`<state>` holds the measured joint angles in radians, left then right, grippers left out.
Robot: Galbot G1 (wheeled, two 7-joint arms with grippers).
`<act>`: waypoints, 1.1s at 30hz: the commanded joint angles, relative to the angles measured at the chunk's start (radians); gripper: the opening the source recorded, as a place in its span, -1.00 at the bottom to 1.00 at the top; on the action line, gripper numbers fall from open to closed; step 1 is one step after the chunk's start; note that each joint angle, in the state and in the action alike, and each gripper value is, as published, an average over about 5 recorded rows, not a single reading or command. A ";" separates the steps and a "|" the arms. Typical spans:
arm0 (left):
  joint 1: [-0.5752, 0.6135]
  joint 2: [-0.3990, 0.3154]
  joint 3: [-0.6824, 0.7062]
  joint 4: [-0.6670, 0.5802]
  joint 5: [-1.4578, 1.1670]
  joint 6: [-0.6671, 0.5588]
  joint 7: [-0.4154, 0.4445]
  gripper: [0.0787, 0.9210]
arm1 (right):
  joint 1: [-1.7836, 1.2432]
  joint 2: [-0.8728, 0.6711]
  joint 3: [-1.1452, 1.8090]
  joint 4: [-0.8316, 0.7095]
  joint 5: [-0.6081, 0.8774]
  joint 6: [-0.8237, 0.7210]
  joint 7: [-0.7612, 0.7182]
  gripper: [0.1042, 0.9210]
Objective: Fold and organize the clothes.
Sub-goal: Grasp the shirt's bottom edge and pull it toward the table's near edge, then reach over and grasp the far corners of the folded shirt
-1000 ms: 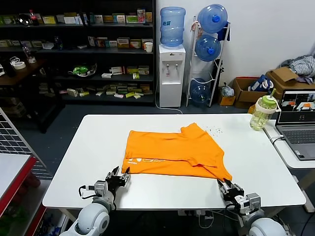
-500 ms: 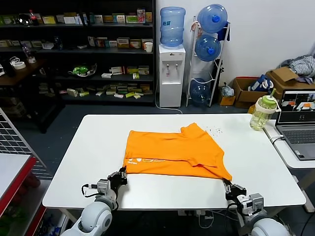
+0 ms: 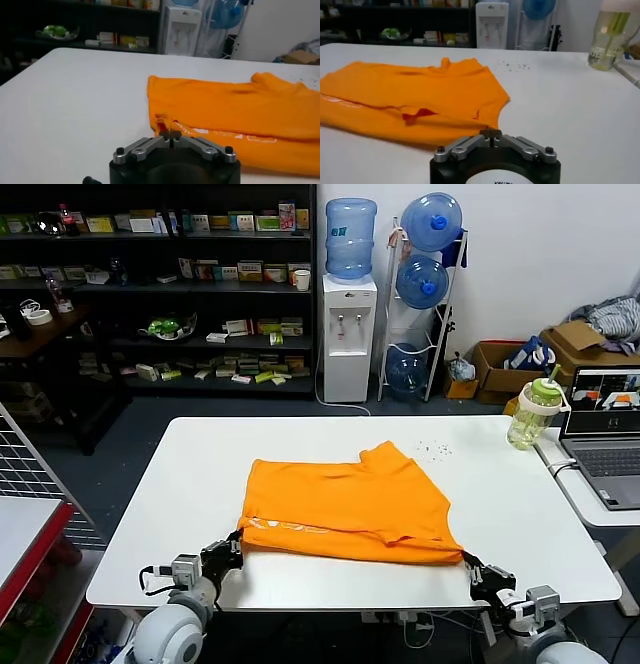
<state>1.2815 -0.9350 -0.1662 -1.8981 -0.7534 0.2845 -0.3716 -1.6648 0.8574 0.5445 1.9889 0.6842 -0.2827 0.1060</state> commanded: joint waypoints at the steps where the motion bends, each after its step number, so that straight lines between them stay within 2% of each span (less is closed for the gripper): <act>1: 0.158 0.121 -0.062 -0.149 -0.084 0.027 -0.024 -0.96 | -0.180 -0.023 0.066 0.094 0.041 -0.030 0.014 -0.95; 6: 0.228 0.125 -0.070 -0.171 -0.077 0.028 -0.029 -0.96 | -0.215 -0.004 0.069 0.098 0.003 -0.026 0.018 -0.95; 10: 0.244 0.108 -0.069 -0.178 -0.072 0.051 -0.029 -0.93 | -0.203 0.006 0.066 0.090 -0.033 -0.016 0.020 -0.81; 15: 0.238 0.093 -0.071 -0.189 -0.056 0.057 -0.030 -0.64 | -0.180 0.002 0.066 0.112 -0.075 0.008 0.001 -0.47; 20: 0.205 0.112 -0.104 -0.212 -0.053 0.053 -0.030 -0.30 | -0.042 -0.036 0.056 0.127 -0.063 0.020 0.010 -0.11; 23: 0.123 0.120 -0.117 -0.184 -0.056 0.027 -0.007 -0.09 | 0.182 -0.051 -0.011 0.065 -0.021 0.003 0.032 0.10; 26: -0.026 0.091 -0.089 -0.080 -0.060 -0.014 0.029 0.12 | 0.476 -0.029 -0.145 -0.065 0.032 -0.036 0.068 0.31; 31: -0.346 0.001 0.007 0.186 -0.098 -0.015 0.067 0.45 | 0.926 0.061 -0.426 -0.368 0.090 -0.087 0.102 0.65; 33: -0.450 -0.016 0.061 0.298 -0.122 0.003 0.080 0.59 | 1.048 0.106 -0.510 -0.495 0.112 -0.106 0.101 0.72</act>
<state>1.2239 -0.8794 -0.2104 -1.9206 -0.8351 0.2942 -0.3383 -1.2651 0.8715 0.3742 1.8767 0.7164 -0.3288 0.1680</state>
